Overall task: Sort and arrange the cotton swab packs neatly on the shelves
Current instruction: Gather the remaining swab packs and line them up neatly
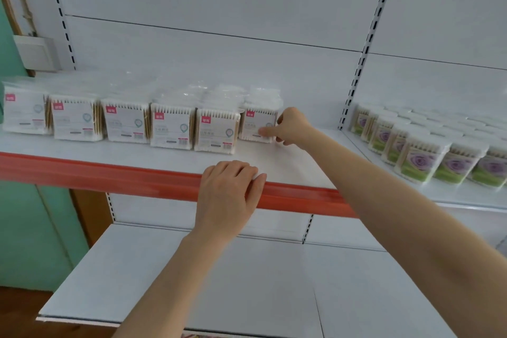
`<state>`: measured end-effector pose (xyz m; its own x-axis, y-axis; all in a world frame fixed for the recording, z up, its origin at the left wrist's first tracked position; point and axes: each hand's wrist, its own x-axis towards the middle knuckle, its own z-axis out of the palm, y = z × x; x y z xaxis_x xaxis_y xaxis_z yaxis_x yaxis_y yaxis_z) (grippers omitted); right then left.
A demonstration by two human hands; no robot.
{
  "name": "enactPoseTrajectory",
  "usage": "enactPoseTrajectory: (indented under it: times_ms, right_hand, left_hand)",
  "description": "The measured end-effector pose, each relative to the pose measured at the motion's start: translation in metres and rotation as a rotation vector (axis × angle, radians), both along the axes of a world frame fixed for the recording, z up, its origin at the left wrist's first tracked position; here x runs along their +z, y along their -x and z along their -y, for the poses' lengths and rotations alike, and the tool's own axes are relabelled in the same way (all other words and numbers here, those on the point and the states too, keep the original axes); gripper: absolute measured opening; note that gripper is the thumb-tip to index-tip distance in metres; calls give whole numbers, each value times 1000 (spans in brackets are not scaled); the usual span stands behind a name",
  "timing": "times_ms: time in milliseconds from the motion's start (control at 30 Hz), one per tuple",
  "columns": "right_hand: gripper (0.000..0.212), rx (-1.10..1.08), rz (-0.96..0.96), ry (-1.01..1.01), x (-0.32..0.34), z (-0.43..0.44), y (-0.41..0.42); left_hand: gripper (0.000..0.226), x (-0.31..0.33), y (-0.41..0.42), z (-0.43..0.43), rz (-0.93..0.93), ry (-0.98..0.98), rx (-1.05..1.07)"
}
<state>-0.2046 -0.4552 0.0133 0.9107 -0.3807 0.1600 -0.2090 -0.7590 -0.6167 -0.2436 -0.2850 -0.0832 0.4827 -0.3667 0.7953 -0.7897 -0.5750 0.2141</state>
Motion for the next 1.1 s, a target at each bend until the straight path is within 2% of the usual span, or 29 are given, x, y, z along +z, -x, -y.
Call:
enactPoseTrajectory:
  times_ms: [67,133,167,333,500,800,967,1100]
  right_hand:
    - [32,-18,23,0,3,5,11]
    - [48,-44,76,77,8,13,25]
    - [48,-50,107,119,11,18,34]
    - [28,-55,284,237,34,51,95]
    - [18,-138,445,278,56,111,189]
    - [23,-519,244,391,39,302,417]
    - [26,-693,120,343,8,378,533]
    - [24,-832,114,289,-16,435,601]
  left_hand:
    - [37,1,0,-1,-6,-24,-15]
    - [39,2,0,-3,5,-71,-11]
    - [41,4,1,-3,8,-96,-12]
    - [36,24,34,27,82,-48,-74]
    - [30,39,115,114,171,31,-336]
    - [32,31,284,288,140,-39,-658]
    - [34,33,348,363,84,-112,-805]
    - [36,41,384,430,62,-179,-893]
